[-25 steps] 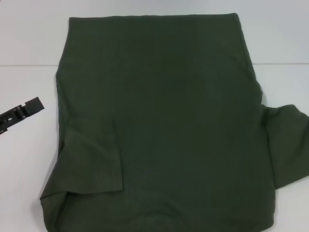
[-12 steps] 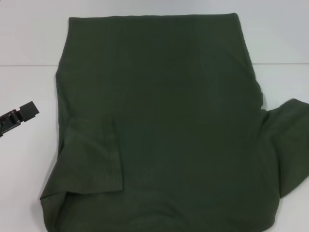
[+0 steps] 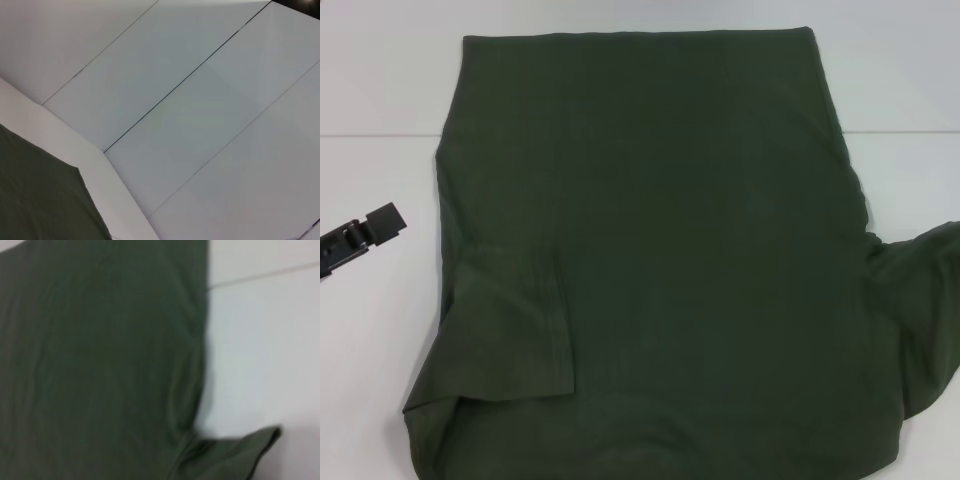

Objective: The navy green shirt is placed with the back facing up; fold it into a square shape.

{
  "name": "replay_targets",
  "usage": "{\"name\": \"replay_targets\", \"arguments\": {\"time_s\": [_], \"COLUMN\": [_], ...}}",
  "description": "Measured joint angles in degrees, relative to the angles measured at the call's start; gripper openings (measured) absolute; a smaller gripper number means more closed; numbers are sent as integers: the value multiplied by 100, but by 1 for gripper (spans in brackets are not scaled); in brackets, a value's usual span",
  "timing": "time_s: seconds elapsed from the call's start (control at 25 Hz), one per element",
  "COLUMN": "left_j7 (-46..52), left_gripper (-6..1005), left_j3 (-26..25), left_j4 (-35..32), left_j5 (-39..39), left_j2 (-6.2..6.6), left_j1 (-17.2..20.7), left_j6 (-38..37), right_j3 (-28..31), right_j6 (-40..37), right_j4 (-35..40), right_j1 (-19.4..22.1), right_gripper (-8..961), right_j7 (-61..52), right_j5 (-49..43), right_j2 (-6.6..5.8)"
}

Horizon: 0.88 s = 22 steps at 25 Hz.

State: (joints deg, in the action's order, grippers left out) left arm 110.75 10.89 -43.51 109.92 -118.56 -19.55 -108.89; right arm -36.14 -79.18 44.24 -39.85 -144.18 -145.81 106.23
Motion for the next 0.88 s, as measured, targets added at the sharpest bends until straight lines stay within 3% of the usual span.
{"name": "replay_targets", "arguments": {"time_s": [0.48,0.88], "left_j7": [8,1], "left_gripper": [825,823], "left_j3": [-9,-101], "left_j4": [68,234], "left_j5": [-154,-251], "left_j2": [30,47], "left_j1": [-23,-32], "left_j6": [33,121], "right_j3": [1,-287], "right_j6": [-1103,-467], "right_j4": [325,-453], "right_j1": [-300,-939], "right_gripper": [5,5], "right_j7": [-23,-84], "right_j5": [627,429], "right_j2": [80,316]}}
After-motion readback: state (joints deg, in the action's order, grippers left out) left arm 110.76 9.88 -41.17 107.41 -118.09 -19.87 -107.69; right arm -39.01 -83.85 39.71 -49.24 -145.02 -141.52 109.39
